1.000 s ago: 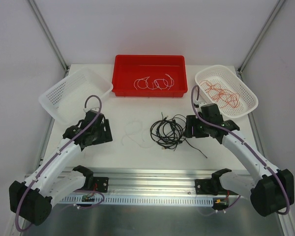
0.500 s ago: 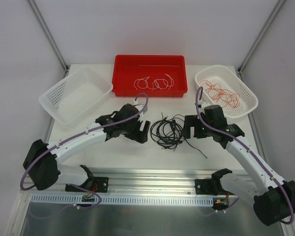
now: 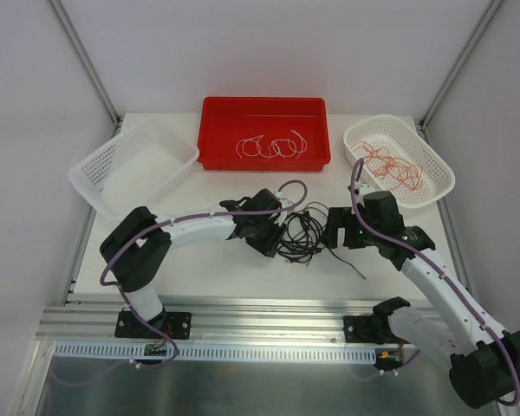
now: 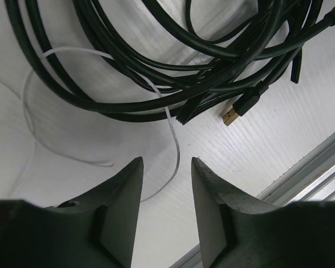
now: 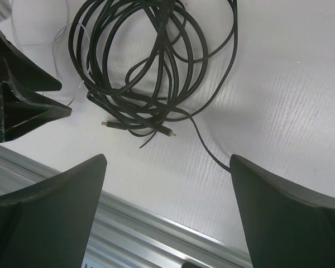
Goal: Untangle the cables
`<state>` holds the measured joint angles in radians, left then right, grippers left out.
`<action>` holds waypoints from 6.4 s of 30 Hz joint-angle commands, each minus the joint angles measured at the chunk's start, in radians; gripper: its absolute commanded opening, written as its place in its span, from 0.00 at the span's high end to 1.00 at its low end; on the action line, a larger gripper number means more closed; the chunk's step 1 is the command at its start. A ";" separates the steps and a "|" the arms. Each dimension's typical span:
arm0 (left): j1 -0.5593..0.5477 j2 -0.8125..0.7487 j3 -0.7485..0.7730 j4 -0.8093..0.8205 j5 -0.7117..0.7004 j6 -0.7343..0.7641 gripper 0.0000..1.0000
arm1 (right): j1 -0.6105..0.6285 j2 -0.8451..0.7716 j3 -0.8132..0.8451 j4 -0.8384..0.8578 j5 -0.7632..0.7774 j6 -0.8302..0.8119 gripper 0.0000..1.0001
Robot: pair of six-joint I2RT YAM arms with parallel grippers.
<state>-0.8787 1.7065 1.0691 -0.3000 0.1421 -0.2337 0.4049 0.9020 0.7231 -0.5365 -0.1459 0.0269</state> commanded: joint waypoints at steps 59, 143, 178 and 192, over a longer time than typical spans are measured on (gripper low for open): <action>0.446 0.097 1.327 -0.030 -0.127 0.338 1.00 | 0.005 -0.029 0.068 -0.082 -0.053 -0.050 0.03; -0.037 -0.516 -0.348 0.062 -0.137 -0.388 0.14 | -0.092 0.434 0.412 -0.001 0.115 -0.056 0.99; -0.037 -0.851 -0.256 0.061 -0.231 -0.294 0.15 | 0.310 0.166 0.397 0.164 -0.207 0.010 0.99; -0.036 -0.825 -0.314 -0.030 -0.461 -0.317 0.15 | 0.500 0.492 0.251 0.244 -0.035 0.116 0.89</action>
<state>-0.9154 0.8757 0.7704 -0.2993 -0.2504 -0.5625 0.8902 1.3651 0.9646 -0.3420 -0.2226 0.1059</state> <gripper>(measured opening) 0.844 0.100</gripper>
